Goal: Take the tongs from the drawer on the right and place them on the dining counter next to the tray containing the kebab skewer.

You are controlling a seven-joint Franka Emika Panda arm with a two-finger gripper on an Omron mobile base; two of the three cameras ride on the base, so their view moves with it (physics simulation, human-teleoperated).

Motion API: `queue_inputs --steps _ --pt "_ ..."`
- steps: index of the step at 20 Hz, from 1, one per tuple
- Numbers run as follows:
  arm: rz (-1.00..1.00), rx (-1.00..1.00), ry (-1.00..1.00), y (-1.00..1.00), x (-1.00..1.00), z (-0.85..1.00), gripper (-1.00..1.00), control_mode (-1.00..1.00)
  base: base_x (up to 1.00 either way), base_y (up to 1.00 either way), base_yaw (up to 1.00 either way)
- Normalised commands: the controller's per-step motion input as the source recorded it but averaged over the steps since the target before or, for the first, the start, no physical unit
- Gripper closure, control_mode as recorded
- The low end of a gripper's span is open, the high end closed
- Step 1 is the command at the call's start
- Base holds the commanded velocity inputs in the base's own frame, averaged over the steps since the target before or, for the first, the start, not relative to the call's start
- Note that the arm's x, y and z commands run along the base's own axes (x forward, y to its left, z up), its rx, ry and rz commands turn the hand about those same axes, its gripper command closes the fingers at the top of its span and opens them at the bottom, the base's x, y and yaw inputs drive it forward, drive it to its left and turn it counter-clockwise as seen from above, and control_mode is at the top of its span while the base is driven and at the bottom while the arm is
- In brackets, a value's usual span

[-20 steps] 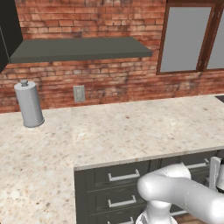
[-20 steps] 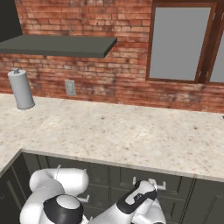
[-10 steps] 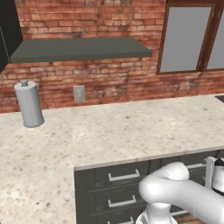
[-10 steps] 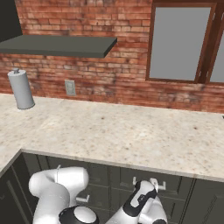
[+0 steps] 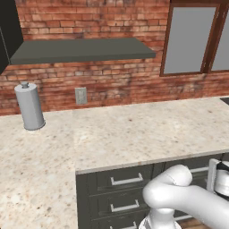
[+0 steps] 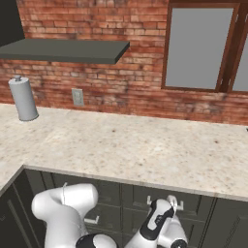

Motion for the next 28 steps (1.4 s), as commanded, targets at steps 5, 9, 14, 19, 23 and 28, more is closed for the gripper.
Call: queue_inputs --steps 5,9,14,19,23,28 --pt "0.00 0.04 0.00 -0.04 0.18 -0.13 -1.00 -1.00 0.00 0.00 0.00" --pt "0.00 0.00 -0.01 -0.01 0.18 -0.26 -1.00 -1.00 0.00 0.00 0.00" --pt "0.00 0.00 -0.02 -0.04 0.17 -0.26 -1.00 -1.00 0.00 0.00 0.00" --pt "0.00 0.03 0.00 -0.05 0.12 -0.15 -1.00 -1.00 0.00 0.00 0.00" --pt "0.00 0.03 -0.01 -0.01 0.12 -0.11 -1.00 -1.00 0.00 0.00 0.00" --pt "0.00 0.00 0.00 0.00 0.00 0.00 1.00 -1.00 0.00 0.00 0.00"
